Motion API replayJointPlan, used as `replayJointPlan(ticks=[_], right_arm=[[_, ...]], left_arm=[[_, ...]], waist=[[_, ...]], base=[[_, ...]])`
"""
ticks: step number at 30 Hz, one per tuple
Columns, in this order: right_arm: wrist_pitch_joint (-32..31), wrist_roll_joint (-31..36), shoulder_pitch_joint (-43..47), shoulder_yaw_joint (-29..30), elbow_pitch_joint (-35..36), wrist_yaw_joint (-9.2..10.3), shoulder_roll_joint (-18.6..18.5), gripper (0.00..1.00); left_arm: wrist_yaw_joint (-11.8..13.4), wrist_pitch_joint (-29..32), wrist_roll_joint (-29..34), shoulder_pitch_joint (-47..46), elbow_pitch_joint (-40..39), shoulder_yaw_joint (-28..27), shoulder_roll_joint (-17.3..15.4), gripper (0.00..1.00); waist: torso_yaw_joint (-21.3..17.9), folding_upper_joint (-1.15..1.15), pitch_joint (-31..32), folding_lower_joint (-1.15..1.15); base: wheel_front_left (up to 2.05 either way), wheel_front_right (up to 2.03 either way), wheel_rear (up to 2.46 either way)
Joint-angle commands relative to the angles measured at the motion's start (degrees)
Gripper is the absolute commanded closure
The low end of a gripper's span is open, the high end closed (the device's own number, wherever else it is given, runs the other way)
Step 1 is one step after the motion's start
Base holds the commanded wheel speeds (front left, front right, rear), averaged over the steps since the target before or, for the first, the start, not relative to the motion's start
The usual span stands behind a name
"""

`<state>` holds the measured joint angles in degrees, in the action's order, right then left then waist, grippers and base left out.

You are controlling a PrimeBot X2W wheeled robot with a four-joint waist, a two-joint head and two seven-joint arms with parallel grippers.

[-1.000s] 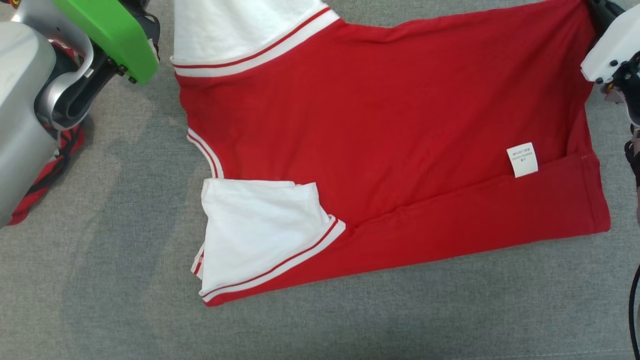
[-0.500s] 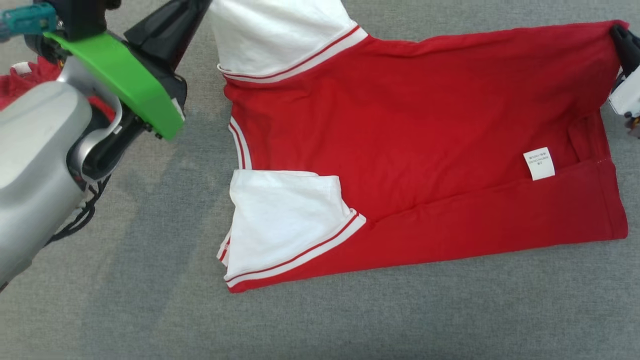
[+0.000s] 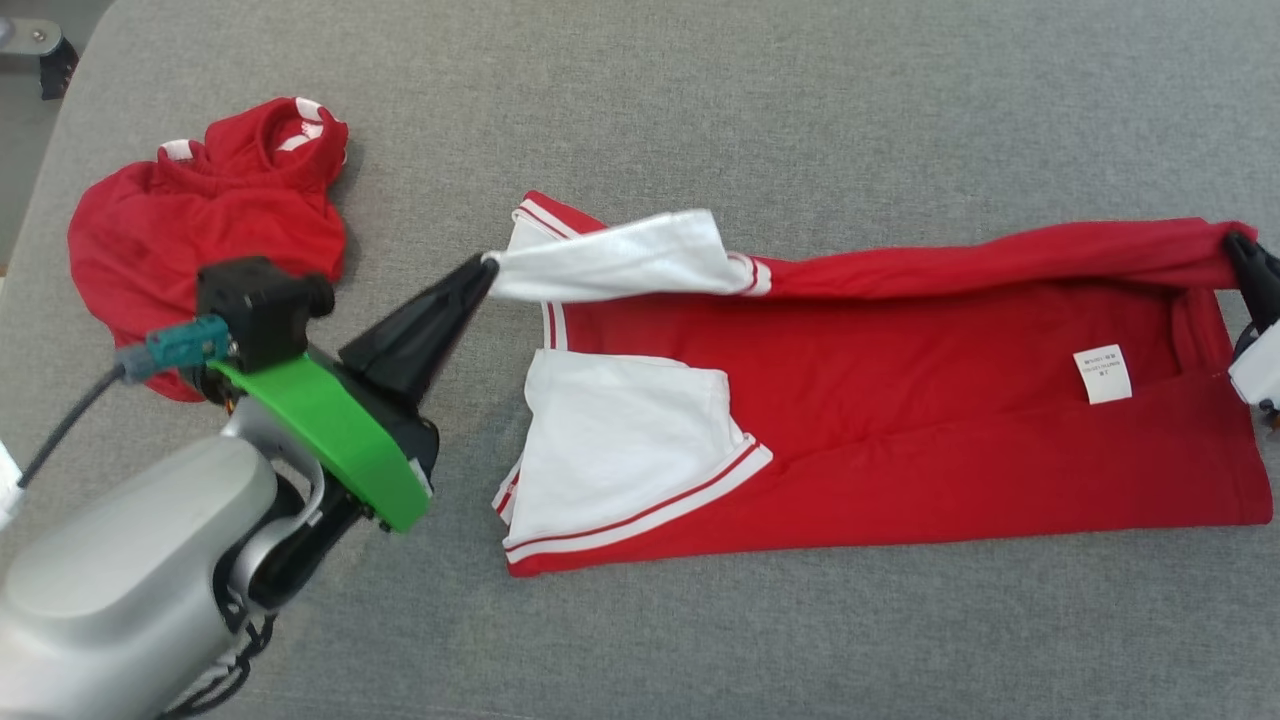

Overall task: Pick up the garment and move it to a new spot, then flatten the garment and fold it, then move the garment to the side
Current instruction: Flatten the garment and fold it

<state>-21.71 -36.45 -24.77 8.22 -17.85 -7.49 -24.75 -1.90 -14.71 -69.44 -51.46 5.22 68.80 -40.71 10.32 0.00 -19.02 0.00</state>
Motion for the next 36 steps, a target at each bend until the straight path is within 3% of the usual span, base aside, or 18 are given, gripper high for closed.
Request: replayJointPlan(ticks=[1, 10, 21, 22, 23, 24, 25, 26, 27, 30, 36], right_arm=[[0.32, -0.44, 2.03, 0.46, 0.84, 0.00, -0.08, 1.00], [1.57, -1.12, 10.94, 2.83, 3.74, 0.00, 1.21, 1.00], [1.08, -0.40, 13.54, 3.92, 0.37, 0.00, 3.04, 0.99], [1.21, -0.19, 13.59, 3.78, 0.02, 0.00, 3.06, 0.86], [1.57, 0.12, 13.64, 3.73, -0.42, 0.00, 3.15, 0.64], [1.82, 0.30, 13.65, 3.70, -0.78, 0.00, 3.24, 0.53], [2.24, 0.46, 13.73, 3.49, -1.17, 0.00, 3.39, 0.01], [3.08, 0.54, 13.82, 3.47, -1.17, 0.00, 3.56, 0.00], [4.47, 1.15, 14.07, 3.56, -1.17, 0.00, 3.65, 0.00], [8.78, 1.88, 14.98, 1.95, 0.03, 0.00, 3.73, 0.00], [19.31, 2.25, 18.44, -4.24, 4.01, 0.00, 3.91, 0.00]], left_arm=[[0.66, -0.39, 0.22, 2.54, -0.85, -0.53, -0.45, 1.00], [2.22, -0.49, 2.98, 16.83, -5.04, -6.47, 1.46, 1.00], [2.49, -0.50, 5.19, 23.35, -0.01, -5.88, 5.04, 1.00], [2.69, -0.51, 4.79, 23.53, 0.50, -6.08, 5.63, 1.00], [2.95, -0.51, 4.78, 23.71, 1.34, -6.11, 6.04, 1.00], [2.98, -0.51, 5.03, 23.81, 1.90, -5.94, 6.29, 0.89], [3.12, -0.50, 4.95, 24.08, 2.46, -6.06, 6.74, 0.51], [3.56, -0.51, 4.97, 24.21, 2.86, -6.45, 7.14, 0.07], [4.12, -0.51, 5.40, 24.31, 3.13, -7.78, 7.76, 0.00], [6.01, -0.46, 8.10, 26.39, 3.39, -12.29, 9.17, 0.00], [14.09, -0.44, 15.46, 33.09, 3.13, -23.69, 12.70, 0.00]], waist=[[0.44, 0.00, 1.13, 0.00], [-0.01, 0.00, 2.97, 0.00], [-0.10, 0.00, 3.21, 0.00], [-0.09, 0.00, 3.32, 0.00], [-0.13, 0.00, 3.59, 0.00], [-0.20, 0.00, 3.90, 0.00], [-0.30, 0.00, 4.31, 0.00], [-0.41, 0.00, 4.80, 0.00], [-0.55, 0.00, 5.44, 0.00], [-0.96, 0.00, 7.56, 0.00], [-2.20, 0.00, 12.19, 0.00]], base=[[0.00, 0.00, 0.00], [0.00, 0.00, 0.00], [0.00, 0.00, 0.00], [0.00, 0.00, 0.00], [0.00, 0.00, 0.00], [0.00, 0.00, 0.00], [0.00, 0.00, 0.00], [0.00, 0.00, 0.00], [0.00, 0.00, 0.00], [0.00, 0.00, 0.00], [0.00, 0.00, 0.00]])
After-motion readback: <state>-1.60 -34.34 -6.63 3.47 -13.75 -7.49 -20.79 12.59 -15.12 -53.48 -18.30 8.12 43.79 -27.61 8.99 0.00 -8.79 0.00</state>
